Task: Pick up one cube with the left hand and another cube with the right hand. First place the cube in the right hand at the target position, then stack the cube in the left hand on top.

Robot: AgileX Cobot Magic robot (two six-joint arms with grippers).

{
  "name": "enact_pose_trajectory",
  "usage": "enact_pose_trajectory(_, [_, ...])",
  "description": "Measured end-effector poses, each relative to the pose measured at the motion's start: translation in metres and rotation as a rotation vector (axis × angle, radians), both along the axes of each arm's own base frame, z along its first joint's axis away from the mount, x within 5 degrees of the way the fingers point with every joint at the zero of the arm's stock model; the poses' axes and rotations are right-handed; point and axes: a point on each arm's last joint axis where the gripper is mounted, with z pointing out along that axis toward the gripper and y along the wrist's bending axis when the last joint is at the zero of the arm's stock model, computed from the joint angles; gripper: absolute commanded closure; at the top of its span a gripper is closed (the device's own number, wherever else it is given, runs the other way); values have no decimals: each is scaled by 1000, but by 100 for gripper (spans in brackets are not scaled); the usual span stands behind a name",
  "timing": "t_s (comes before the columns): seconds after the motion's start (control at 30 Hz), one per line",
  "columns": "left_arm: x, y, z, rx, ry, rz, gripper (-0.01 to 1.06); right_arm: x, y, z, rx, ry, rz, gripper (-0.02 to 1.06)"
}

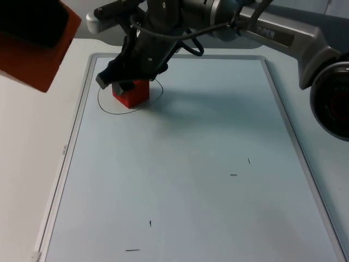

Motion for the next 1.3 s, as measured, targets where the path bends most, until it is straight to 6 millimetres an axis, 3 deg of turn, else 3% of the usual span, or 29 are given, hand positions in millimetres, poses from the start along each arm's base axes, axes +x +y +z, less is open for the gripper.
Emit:
enact_pose_trajectory(0.1, [0,0,0,0,0,1,105,0,0,0,4,-2,-3,88])
enact_pose_trajectory(0.13, [0,0,0,0,0,1,105,0,0,0,5,-4,-3,88])
enact_pose_trajectory(0.27, [0,0,0,0,0,1,105,1,1,-1,13,-14,-3,54])
enact_pose_trajectory(0.3, [0,0,0,0,0,1,105,2,1,-1,16,-18,-3,54])
enact_pose_trajectory(0.37, [0,0,0,0,0,1,105,2,2,-2,23,-26,-5,35])
enact_pose_trajectory(0.43, [0,0,0,0,0,1,105,3,2,-4,27,-31,-5,24])
enact_pose_trajectory(0.67, [0,0,0,0,0,1,105,4,5,-6,62,-40,-9,18])
enact_pose_trajectory(0.77, [0,0,0,0,0,1,105,4,5,2,71,-52,-9,18])
enact_pose_trajectory(0.83, [0,0,0,1,-1,1,105,4,5,22,83,-68,-8,18])
enact_pose_trajectory(0.9, [0,1,0,7,-5,1,105,2,4,56,109,-103,-7,18])
enact_pose_trajectory(0.93, [0,1,0,7,-5,1,105,2,4,56,109,-103,-7,18])
enact_pose_trajectory(1.1, [4,-1,2,-8,-41,11,105,-23,-15,189,184,-233,18,18])
enact_pose_trajectory(1.13, [4,-1,2,-8,-41,11,105,-23,-15,189,184,-233,18,18])
enact_pose_trajectory(1.27, [20,-10,-7,21,-65,11,105,-63,-42,280,203,-301,77,20])
enact_pose_trajectory(1.3, [20,-10,-7,21,-65,11,105,-63,-42,280,203,-301,77,21])
